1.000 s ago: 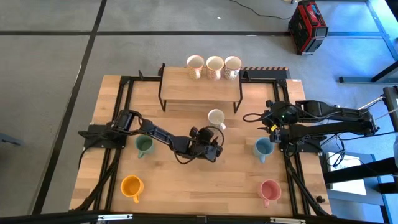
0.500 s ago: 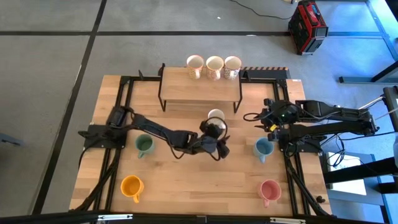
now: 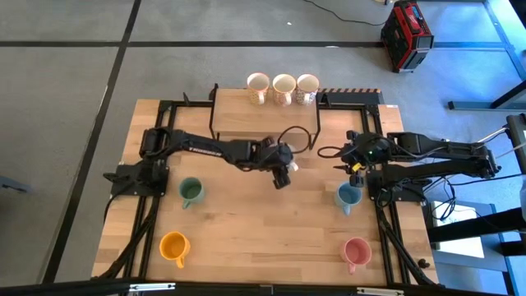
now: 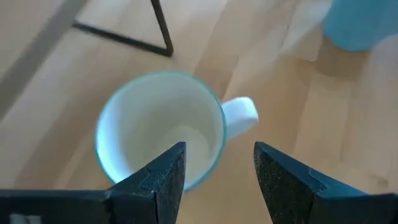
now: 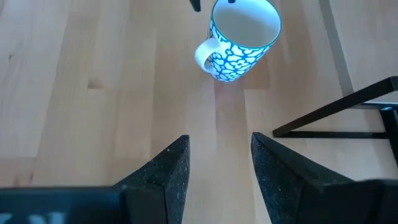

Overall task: Place coffee mugs
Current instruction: Put the blue patterned mug on the shelf

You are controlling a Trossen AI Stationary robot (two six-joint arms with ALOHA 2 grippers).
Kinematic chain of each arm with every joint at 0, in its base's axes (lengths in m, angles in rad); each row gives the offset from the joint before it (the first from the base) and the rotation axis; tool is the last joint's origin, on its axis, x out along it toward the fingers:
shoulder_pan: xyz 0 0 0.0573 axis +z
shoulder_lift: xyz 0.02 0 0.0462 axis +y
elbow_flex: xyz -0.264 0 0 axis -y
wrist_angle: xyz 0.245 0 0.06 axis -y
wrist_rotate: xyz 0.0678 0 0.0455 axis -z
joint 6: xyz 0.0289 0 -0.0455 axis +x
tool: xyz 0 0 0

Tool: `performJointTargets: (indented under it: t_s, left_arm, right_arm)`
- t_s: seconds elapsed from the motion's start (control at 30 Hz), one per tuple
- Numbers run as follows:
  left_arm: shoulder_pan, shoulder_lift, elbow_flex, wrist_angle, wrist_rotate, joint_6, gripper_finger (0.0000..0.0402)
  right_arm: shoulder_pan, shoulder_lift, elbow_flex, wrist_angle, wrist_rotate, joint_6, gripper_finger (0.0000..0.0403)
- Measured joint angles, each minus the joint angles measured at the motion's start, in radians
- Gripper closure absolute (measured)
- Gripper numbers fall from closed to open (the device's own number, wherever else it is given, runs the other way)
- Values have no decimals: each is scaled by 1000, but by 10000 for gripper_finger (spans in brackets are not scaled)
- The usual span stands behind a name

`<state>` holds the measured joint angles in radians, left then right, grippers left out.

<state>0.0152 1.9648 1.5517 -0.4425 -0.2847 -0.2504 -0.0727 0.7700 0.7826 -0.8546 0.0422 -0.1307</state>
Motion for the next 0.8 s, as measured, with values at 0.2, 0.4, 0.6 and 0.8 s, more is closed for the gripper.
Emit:
performJointTargets:
  t_s: [0.2, 0.4, 0.6, 0.8]
  left_arm:
    - [35, 10, 1, 23, 152, 187, 218]
    - [52, 51, 0, 20, 197, 311, 219]
    - [73, 60, 0, 18, 197, 327, 258]
    - [83, 60, 0, 21, 202, 409, 344]
  right_arm:
    - [0, 2, 0, 1, 2, 55, 242]
    - [0, 1, 0, 32, 2, 125, 242]
    - [0, 2, 0, 44, -14, 186, 242]
    - [0, 1, 0, 64, -15, 230, 242]
